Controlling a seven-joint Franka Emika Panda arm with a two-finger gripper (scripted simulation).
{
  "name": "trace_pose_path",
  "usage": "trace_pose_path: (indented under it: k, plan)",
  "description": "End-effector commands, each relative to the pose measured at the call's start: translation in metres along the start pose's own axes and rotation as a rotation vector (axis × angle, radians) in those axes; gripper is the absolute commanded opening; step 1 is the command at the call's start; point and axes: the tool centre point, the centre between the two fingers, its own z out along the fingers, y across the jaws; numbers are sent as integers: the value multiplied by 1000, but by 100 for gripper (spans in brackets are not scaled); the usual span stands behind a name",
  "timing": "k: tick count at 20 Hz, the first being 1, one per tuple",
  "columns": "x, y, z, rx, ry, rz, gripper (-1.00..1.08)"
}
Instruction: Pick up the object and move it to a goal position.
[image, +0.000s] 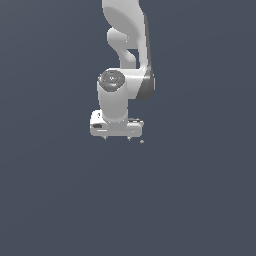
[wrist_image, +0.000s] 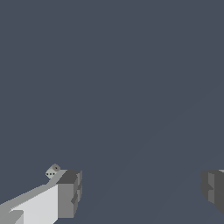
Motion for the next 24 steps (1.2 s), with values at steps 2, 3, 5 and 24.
trace_pose_path:
  k: [2,3,5,24]
  plan:
    - [-4,-11,8,-3,3,-73,100]
    - [-5,-15,11,-3,4,-99,100]
    - [-8,-23,18,-5,6,-158,100]
    - [-54,-114,75,-3,42,-767,100]
